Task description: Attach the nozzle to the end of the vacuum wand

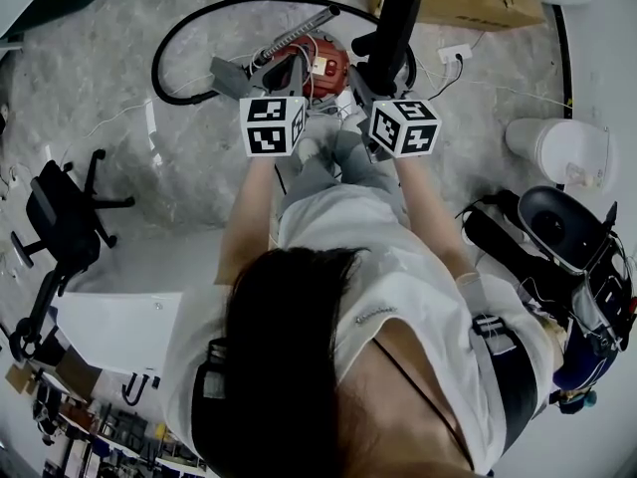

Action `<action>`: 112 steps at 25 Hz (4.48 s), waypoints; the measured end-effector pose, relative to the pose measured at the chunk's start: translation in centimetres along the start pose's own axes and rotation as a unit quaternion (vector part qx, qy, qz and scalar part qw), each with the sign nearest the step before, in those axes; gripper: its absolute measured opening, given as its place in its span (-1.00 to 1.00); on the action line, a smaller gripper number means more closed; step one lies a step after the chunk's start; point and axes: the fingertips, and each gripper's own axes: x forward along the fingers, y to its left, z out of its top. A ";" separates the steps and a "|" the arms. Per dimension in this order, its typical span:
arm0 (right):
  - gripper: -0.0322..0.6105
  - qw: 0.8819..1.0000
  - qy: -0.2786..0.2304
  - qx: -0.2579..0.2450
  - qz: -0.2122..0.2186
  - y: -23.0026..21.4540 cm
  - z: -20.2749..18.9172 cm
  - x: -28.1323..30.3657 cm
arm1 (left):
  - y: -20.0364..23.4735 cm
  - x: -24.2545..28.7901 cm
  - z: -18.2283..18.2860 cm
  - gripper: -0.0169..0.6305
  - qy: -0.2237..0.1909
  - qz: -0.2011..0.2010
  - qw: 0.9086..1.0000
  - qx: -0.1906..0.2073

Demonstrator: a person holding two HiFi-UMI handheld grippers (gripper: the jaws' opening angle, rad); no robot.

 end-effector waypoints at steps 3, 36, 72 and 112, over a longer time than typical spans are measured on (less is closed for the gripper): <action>-0.68 1.000 0.003 0.003 0.005 -0.2 0.1 0.9 | 0.4 1.2 0.3 -0.94 0.003 0.002 1.000 0.003; -0.68 0.999 0.029 0.030 0.011 -6.5 -0.1 6.6 | 2.1 14.7 -4.1 -0.26 0.121 0.003 0.986 0.114; -0.68 0.997 0.039 0.010 0.064 -11.1 1.3 12.1 | 1.8 25.2 -7.5 -0.38 0.122 -0.004 0.969 0.213; -0.68 0.946 0.086 0.178 0.255 -5.8 0.4 13.1 | 3.2 22.1 -7.1 -0.40 0.086 -0.022 0.974 0.209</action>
